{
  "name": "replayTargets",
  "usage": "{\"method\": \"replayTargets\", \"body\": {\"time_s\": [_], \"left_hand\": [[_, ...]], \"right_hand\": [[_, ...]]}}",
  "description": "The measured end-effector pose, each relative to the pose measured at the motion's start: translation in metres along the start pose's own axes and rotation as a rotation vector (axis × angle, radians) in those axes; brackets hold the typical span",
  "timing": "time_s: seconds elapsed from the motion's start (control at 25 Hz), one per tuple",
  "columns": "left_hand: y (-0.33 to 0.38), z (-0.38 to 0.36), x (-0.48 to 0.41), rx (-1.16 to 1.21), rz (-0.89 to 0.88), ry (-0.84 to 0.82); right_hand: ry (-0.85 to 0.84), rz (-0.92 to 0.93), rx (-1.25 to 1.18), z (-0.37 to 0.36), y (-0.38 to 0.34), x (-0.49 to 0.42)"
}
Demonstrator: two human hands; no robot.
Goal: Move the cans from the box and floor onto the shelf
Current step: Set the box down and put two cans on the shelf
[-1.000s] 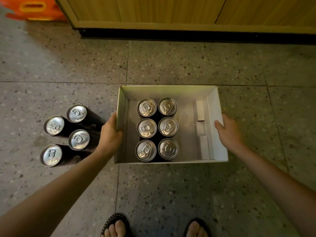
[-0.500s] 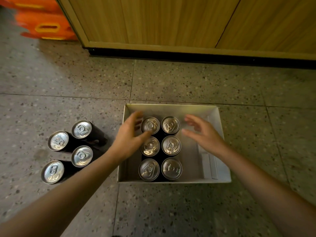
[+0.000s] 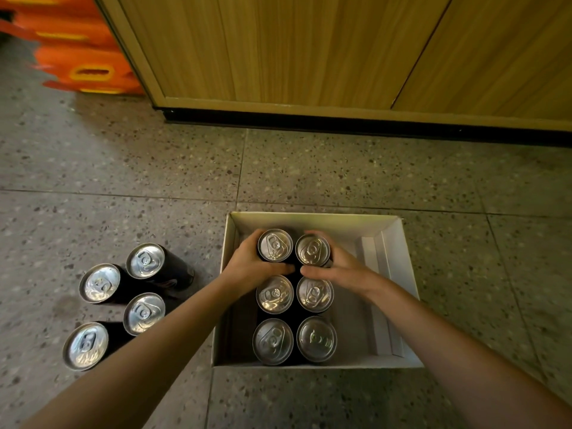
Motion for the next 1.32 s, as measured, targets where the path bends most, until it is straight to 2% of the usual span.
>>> {"method": "replayTargets", "body": {"time_s": [0.12,0.32,0.52,0.72,0.84,1.0,1.16,1.32], "left_hand": [[0.002,0.000,-0.005,-0.057,-0.042,0.033],[0.002,-0.003,-0.012,-0.071,-0.077,0.037],[0.006,-0.004,-0.013,-0.097,-0.128,-0.003],[0.010,-0.003,-0.007,-0.002,-0.116,0.039],[0.028,0.004,-0.003,0.002,-0.144,0.030],[0.117,0.033,0.027,0.049,-0.160,-0.030],[0.263,0.088,0.086,0.156,-0.150,-0.057],[0.427,0.152,0.159,0.215,-0.224,-0.032]], "right_hand": [[-0.003,0.082,0.053,0.004,-0.003,-0.005],[-0.058,0.062,0.066,0.007,-0.010,-0.010],[0.181,0.188,0.132,0.012,-0.011,-0.018],[0.195,0.214,0.007,0.000,0.007,-0.017],[0.210,0.182,-0.040,0.007,-0.010,-0.011],[0.200,0.158,-0.098,0.042,-0.103,0.024],[0.204,0.198,-0.160,0.085,-0.257,0.092],[0.229,0.252,-0.211,0.118,-0.426,0.173]]}}
Point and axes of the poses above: each hand's wrist, its own x-axis away from the middle knuckle, its own z-axis out of the back of the hand, y = z × x, the point moved 3 cm from there along -x, towards the middle knuckle, and after that the axes turned 7 degrees about y, right-handed, at the moved point
